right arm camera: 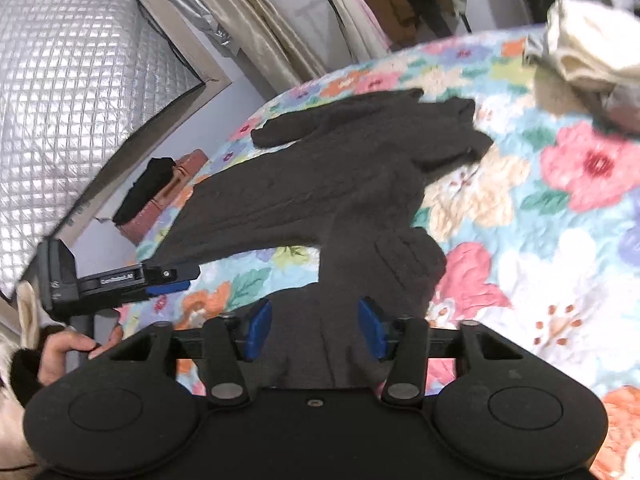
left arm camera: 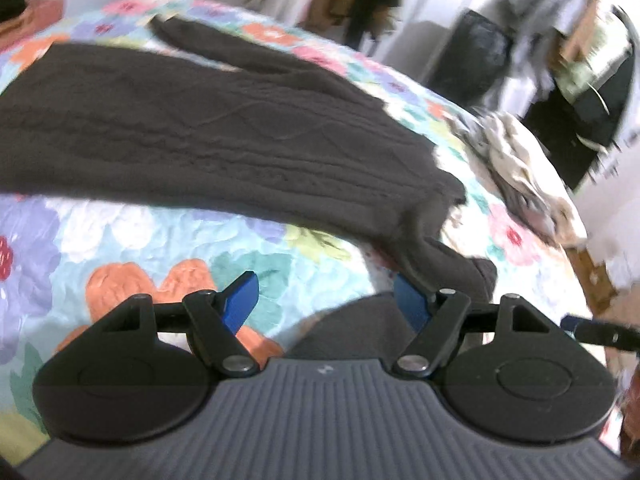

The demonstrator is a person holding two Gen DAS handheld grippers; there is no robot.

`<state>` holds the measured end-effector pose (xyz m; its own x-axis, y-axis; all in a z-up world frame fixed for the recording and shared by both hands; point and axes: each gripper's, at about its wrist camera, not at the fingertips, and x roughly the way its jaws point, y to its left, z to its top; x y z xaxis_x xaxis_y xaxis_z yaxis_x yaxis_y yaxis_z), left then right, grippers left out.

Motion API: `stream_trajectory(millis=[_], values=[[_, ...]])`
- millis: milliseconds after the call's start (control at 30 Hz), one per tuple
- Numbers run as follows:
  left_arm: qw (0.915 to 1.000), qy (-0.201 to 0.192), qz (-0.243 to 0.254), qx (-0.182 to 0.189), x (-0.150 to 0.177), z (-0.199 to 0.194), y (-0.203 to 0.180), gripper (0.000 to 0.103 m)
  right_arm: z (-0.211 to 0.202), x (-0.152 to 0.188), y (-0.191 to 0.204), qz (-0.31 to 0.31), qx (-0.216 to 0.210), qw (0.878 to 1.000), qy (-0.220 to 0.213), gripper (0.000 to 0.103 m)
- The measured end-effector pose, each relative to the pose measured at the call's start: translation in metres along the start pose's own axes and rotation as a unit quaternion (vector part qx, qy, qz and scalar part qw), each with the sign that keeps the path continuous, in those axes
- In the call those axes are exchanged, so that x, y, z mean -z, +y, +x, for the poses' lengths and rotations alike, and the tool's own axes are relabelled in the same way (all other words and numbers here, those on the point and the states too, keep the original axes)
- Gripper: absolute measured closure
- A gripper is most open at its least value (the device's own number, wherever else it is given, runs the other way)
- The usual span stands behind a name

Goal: Fold clothes

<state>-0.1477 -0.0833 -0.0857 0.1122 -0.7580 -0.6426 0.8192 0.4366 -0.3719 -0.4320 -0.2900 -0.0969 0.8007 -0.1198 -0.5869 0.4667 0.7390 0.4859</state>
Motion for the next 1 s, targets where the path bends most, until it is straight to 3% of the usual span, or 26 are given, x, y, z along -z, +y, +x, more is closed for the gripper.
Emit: stream_trajectory(millis=[200, 367, 567, 600, 633, 700, 833, 1000], values=[[0.9994, 0.018, 0.031, 0.000, 0.009, 0.006, -0.011, 0.028, 0.030, 0.028, 0.005, -0.050, 0.060, 0.996, 0.050, 0.037], [0.9995, 0.026, 0.016, -0.007, 0.007, 0.015, -0.010, 0.028, 0.052, 0.051, -0.019, -0.019, 0.093, 0.994, 0.052, 0.037], [0.9989, 0.031, 0.027, -0.022, 0.006, 0.025, -0.015, 0.028, 0.071, 0.056, -0.034, 0.034, 0.043, 0.998, 0.031, 0.038], [0.9990, 0.030, 0.026, -0.022, 0.006, 0.026, -0.015, 0.028, 0.072, 0.050, -0.031, 0.035, 0.034, 0.998, 0.028, 0.048], [0.9991, 0.030, 0.022, -0.019, 0.006, 0.026, -0.014, 0.028, 0.074, 0.043, -0.028, 0.036, 0.025, 0.999, 0.025, 0.069], [0.9994, 0.028, 0.017, -0.011, 0.005, 0.026, -0.012, 0.028, 0.077, 0.029, -0.022, 0.038, 0.006, 0.999, 0.018, 0.079], [0.9990, 0.028, 0.034, 0.013, 0.005, 0.020, -0.020, 0.028, 0.083, 0.002, -0.009, 0.042, -0.031, 0.999, 0.006, 0.082], [0.9932, 0.034, 0.064, 0.091, 0.010, 0.015, -0.037, 0.021, 0.091, -0.032, 0.006, 0.047, -0.078, 0.996, -0.010, 0.082]])
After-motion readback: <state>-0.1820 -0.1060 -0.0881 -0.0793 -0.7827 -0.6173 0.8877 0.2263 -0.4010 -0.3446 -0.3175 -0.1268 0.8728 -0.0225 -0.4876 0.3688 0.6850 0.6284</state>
